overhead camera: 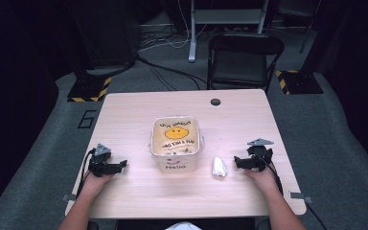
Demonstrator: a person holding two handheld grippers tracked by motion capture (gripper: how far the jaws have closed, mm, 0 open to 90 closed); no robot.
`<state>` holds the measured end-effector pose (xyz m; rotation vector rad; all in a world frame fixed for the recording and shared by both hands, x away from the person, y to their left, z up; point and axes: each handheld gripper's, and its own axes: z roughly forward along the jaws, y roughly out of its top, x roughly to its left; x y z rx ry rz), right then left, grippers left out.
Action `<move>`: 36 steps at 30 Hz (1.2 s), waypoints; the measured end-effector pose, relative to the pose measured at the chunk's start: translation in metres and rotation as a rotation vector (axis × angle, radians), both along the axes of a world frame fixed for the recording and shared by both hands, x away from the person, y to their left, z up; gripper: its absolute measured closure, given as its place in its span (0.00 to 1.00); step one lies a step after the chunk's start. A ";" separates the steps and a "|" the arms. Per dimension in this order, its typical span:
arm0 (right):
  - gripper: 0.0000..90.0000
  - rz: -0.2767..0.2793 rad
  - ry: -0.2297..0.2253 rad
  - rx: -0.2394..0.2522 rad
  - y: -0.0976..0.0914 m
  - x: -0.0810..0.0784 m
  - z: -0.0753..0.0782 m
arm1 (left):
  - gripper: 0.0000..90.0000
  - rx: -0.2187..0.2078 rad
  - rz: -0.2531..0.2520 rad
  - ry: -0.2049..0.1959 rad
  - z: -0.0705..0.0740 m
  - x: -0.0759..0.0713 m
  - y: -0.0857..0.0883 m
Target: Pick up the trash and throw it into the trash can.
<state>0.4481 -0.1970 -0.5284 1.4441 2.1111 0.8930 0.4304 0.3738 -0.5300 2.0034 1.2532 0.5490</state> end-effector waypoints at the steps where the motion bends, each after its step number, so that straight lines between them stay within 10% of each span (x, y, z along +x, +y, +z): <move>1: 0.00 0.000 0.000 0.000 0.000 0.000 0.000 | 0.17 0.000 0.000 0.000 0.000 0.000 0.000; 19: 0.02 -0.017 0.002 -0.002 0.001 -0.002 0.001 | 0.17 0.001 -0.001 0.002 0.000 -0.001 0.000; 36: 0.33 0.018 0.021 -0.003 -0.003 -0.007 0.010 | 0.17 0.005 -0.013 0.015 0.001 -0.001 0.001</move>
